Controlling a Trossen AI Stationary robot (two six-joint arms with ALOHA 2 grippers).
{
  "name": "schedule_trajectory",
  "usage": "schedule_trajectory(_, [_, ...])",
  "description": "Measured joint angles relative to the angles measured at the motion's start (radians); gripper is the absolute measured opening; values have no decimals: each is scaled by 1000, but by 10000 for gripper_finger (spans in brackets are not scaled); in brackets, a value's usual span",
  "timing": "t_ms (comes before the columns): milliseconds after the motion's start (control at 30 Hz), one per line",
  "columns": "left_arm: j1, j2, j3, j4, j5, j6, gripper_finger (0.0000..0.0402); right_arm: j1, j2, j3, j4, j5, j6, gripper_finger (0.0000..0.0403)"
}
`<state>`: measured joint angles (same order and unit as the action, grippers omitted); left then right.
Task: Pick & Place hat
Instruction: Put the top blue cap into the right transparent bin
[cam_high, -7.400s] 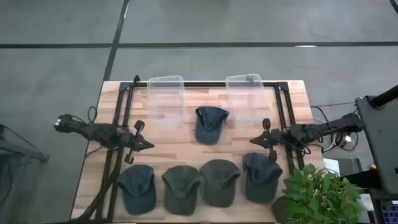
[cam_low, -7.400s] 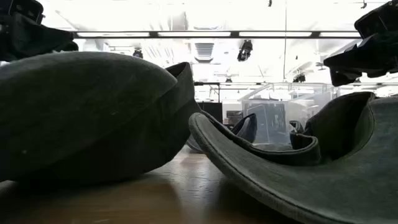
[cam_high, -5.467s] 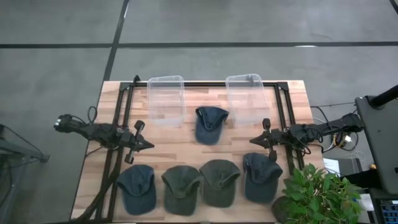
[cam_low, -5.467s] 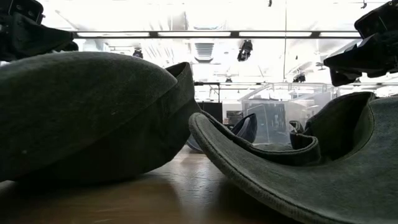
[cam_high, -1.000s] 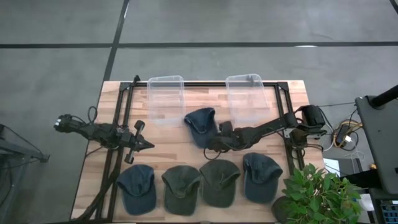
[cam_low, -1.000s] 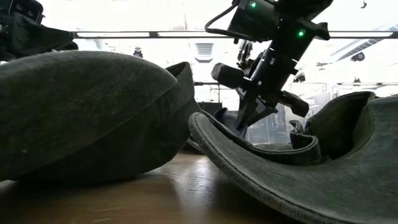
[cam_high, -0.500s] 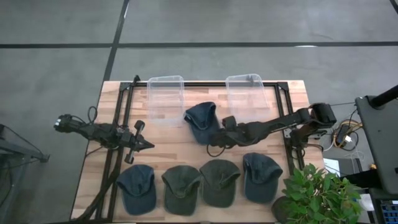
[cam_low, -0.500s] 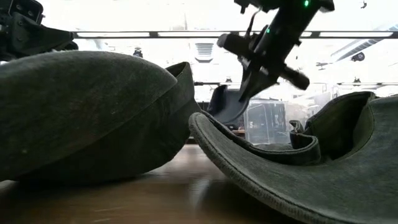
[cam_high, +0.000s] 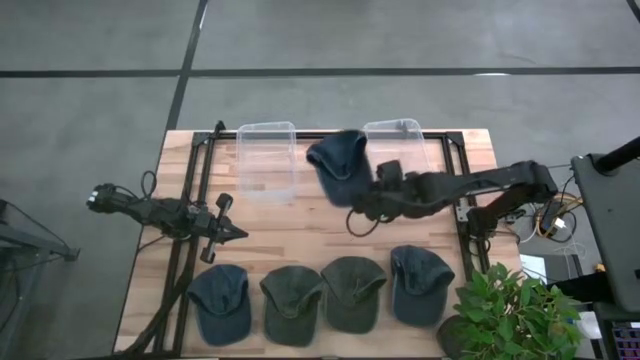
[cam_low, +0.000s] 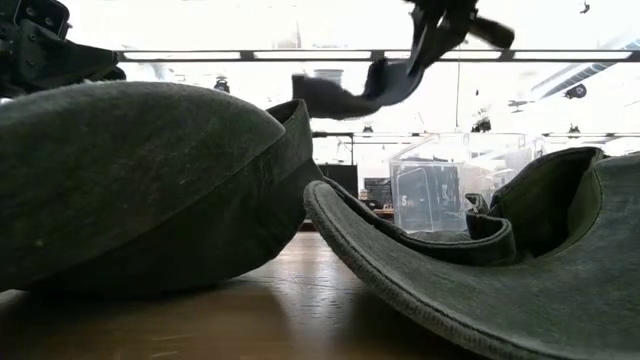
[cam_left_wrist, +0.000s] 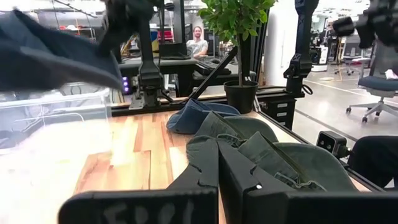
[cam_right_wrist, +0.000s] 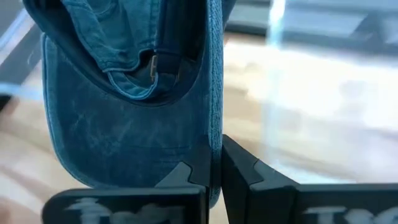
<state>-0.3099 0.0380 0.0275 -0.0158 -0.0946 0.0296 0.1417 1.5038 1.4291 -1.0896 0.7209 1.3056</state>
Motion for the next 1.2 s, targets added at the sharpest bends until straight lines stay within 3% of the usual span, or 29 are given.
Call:
schedule_trajectory(300, [0,0,0,0,0,0,0,-5,-8,180,-481,111,186,12])
schedule_trajectory(800, [0,0,0,0,0,0,0,-163,4,75,-482,109,132,13])
schedule_trajectory(1200, [0,0,0,0,0,0,0,-258,4,-77,-481,15,86,13])
